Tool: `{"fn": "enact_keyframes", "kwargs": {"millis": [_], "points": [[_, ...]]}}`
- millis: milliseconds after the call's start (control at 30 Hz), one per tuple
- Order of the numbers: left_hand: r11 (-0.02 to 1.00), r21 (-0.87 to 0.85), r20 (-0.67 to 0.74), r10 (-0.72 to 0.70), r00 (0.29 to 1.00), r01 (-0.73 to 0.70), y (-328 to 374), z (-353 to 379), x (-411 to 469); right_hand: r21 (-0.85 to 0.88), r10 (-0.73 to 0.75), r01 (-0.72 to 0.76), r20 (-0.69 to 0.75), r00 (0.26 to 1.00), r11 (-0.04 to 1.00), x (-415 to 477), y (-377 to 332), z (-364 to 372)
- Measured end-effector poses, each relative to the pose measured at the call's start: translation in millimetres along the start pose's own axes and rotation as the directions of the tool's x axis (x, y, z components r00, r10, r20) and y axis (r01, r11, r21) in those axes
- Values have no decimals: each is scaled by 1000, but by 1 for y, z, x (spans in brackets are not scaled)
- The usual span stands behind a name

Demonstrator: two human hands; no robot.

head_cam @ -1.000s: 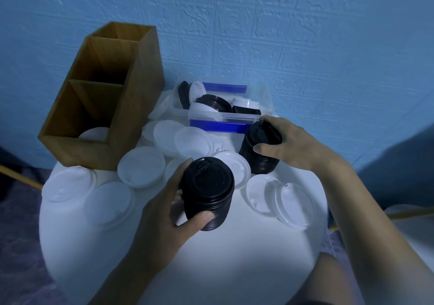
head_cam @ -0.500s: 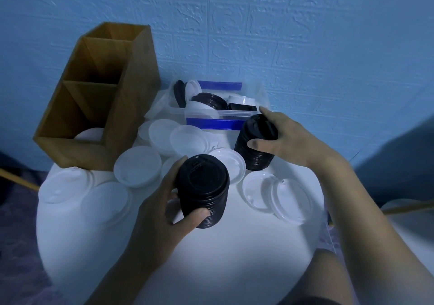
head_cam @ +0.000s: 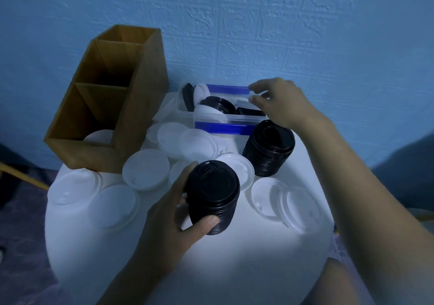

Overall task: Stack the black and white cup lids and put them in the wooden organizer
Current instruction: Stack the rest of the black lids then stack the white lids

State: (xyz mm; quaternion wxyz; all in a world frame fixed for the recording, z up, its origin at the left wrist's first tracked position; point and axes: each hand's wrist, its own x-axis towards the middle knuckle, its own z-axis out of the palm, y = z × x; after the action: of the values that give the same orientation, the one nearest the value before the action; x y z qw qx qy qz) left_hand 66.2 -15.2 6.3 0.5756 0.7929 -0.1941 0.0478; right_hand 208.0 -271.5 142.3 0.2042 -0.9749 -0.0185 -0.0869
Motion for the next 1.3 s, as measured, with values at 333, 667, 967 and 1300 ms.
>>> {"fn": "enact_keyframes", "kwargs": {"millis": [333, 667, 967, 1300], "points": [[1000, 10, -17, 3, 1000, -2, -2, 0, 0, -52, -9, 30, 364, 931, 998, 75, -25, 59], [1000, 2, -9, -25, 1000, 25, -6, -1, 1, 840, 32, -366, 387, 922, 399, 47, -15, 10], [1000, 9, -15, -9, 1000, 10, -3, -2, 0, 845, -37, -216, 268, 963, 489, 2, 13, -25], [1000, 6, -5, -12, 1000, 12, -4, -1, 0, 683, 84, -261, 281, 956, 682, -44, 67, -25]]}}
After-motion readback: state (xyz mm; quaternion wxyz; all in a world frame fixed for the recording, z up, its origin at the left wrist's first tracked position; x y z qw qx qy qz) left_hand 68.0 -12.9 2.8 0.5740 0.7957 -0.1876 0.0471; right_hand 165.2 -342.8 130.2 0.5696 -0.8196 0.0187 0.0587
